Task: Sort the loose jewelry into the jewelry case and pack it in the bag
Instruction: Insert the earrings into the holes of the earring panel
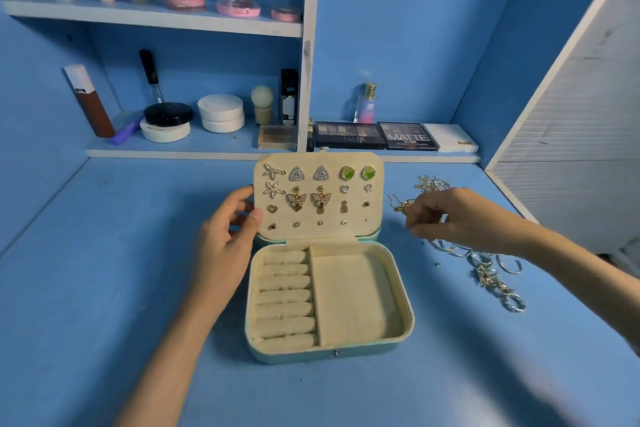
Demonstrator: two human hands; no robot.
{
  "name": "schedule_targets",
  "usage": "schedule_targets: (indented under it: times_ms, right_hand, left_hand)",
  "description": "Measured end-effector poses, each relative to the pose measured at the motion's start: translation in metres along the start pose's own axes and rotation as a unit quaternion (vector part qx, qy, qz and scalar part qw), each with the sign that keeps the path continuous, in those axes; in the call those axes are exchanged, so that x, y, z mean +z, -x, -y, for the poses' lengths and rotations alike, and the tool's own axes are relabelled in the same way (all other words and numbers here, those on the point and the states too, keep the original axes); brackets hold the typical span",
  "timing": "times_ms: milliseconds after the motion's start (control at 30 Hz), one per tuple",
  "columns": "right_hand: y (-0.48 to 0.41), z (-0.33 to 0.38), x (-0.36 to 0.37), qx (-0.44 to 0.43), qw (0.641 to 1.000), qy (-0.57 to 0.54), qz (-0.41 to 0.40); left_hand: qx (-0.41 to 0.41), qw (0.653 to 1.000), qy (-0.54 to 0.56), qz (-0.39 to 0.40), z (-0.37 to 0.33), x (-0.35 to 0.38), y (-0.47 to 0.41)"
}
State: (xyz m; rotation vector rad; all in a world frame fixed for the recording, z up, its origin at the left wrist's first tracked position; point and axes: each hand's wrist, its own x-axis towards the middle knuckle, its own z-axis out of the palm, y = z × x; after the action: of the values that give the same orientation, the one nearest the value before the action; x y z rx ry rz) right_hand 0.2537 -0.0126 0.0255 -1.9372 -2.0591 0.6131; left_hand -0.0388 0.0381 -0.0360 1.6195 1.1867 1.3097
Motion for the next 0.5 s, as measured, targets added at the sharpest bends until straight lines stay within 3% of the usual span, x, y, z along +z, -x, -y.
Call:
schedule_targets:
  times_ms: [167,500]
  right_hand:
    - [0.019,-0.015,-0.004,0.021,0.993,0.091,0.065]
    - [0.025,-0.015,0.003,0.022,0.99,0.123,0.069]
  left_hand:
    - [0.01,1.0,-0.003,0.002,0.001,-0.001,0.0]
    - [0.015,1.0,-0.016,0.004,0.006,-0.001,-0.001]
